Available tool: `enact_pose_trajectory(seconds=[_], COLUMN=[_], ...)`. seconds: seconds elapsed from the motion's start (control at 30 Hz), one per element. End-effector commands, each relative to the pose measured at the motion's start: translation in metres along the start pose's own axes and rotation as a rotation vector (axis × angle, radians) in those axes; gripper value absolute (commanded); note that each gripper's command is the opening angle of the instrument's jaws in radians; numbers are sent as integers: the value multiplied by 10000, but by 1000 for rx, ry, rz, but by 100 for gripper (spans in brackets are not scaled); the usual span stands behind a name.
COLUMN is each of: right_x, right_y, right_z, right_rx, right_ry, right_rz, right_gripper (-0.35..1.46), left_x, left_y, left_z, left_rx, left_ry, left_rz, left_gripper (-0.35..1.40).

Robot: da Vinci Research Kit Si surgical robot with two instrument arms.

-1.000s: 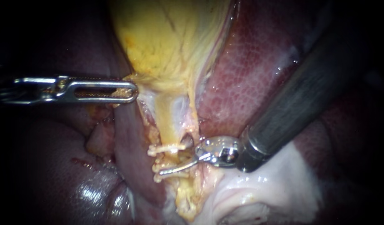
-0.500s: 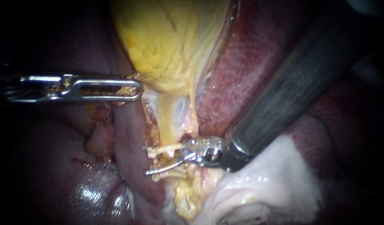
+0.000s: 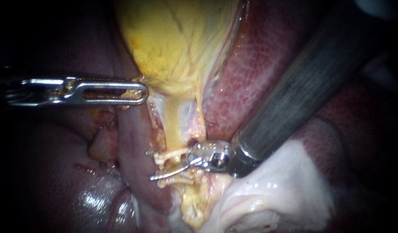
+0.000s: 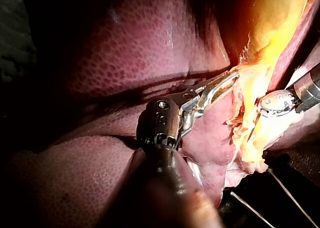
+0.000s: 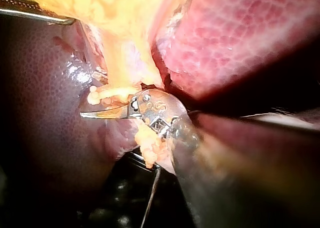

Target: Go to the cutting position left tube

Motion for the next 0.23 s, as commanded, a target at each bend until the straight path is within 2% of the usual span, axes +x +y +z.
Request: enact_pose_trajectory(seconds=[0.03, 0.23], right_x=[0, -1], right_y=[0, 0], right_z=[0, 0], right_rx=[0, 0], right_ry=[-1, -1], right_rz=[0, 0], right_gripper=[142, 142], left_x=[0, 1], left_y=[0, 0], left_z=[0, 0], left_rx=[0, 0], left_ry=[0, 0], left_rz=[0, 0], left_gripper=[-35, -35])
